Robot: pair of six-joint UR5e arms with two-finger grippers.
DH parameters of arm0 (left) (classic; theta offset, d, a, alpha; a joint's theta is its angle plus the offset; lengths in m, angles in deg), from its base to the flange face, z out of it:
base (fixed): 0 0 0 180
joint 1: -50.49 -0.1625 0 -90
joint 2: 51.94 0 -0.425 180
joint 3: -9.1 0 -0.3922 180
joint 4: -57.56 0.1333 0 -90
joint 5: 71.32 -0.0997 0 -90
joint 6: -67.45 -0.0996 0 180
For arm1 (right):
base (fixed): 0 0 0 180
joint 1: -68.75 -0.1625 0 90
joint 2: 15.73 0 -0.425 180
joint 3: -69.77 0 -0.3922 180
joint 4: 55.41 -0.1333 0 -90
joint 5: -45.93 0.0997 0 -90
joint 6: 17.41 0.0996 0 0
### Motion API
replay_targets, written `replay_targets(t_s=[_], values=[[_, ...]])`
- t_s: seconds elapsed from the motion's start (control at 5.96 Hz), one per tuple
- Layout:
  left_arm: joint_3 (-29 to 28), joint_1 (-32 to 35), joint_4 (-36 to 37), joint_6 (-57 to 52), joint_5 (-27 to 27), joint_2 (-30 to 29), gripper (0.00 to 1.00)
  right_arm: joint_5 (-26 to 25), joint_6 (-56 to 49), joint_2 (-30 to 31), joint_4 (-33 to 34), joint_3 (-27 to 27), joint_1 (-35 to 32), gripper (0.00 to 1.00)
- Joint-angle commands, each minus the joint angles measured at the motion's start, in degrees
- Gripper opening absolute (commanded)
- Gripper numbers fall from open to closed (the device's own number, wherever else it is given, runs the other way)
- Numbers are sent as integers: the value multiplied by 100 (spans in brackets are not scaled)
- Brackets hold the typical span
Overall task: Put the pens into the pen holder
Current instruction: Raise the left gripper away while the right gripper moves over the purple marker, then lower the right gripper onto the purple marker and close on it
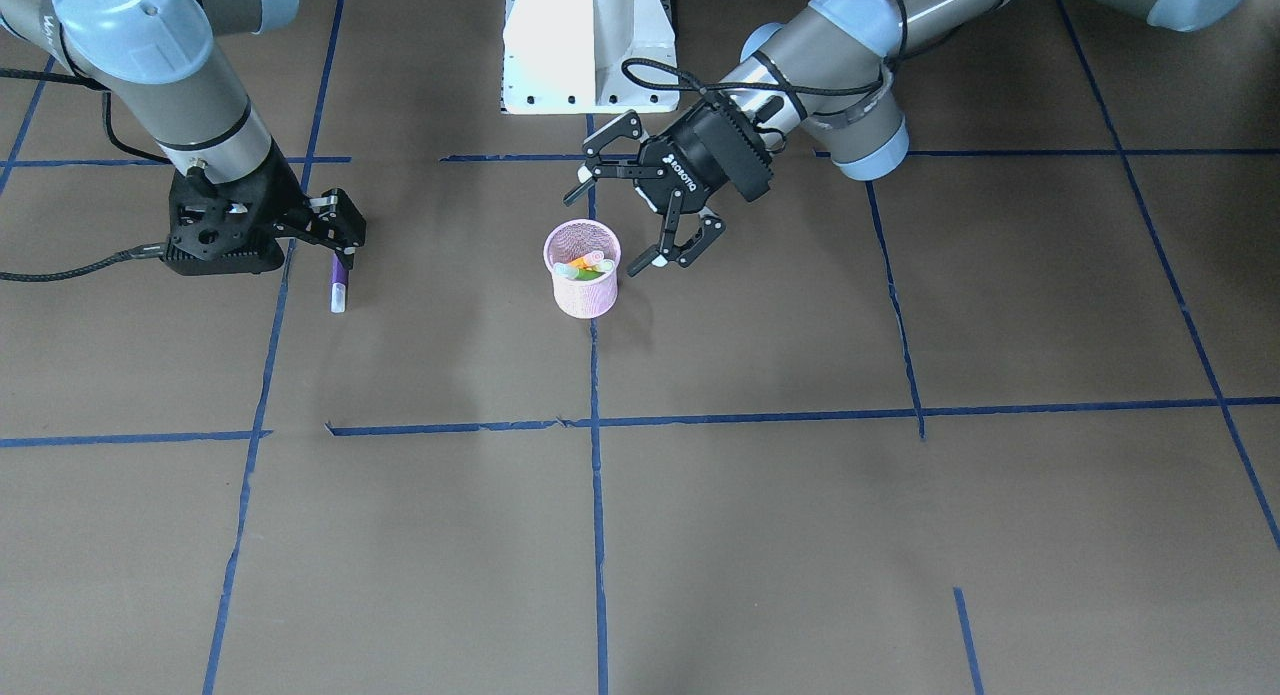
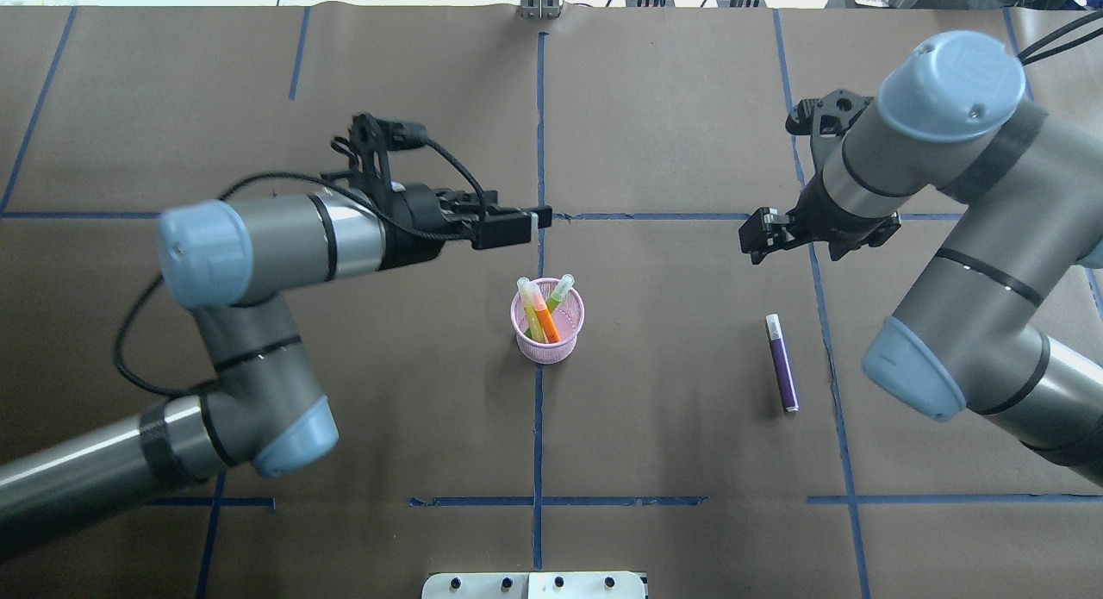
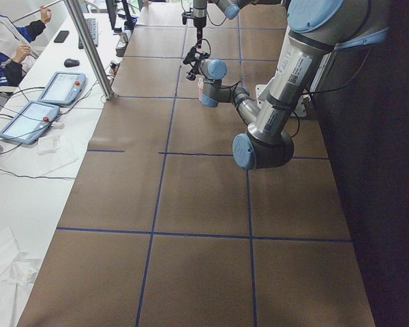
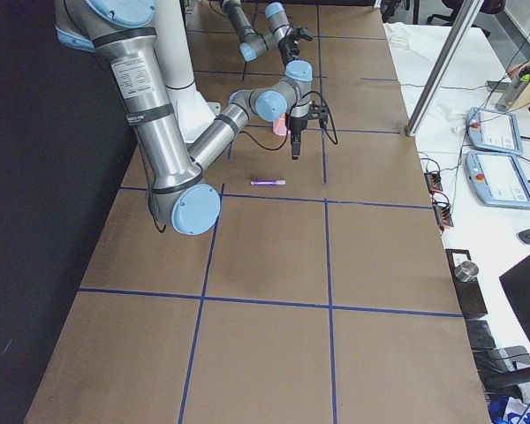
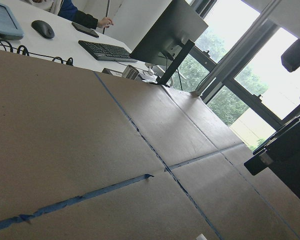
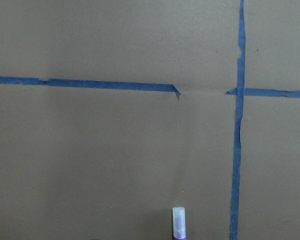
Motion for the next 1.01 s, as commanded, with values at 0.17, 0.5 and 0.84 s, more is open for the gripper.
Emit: replay_targets(t_s=[0.17,0.5,0.84], values=[[1032,894,1733,180,1265,484,100,-369,30,581,-1305,-356,549,100],[1042,1113,1734,144,1597,634,100,-370,48,778,-2005,-856,576,100],[1078,1150,1734,144,1617,713,100,-335,153,735,-2033,-938,646,100]])
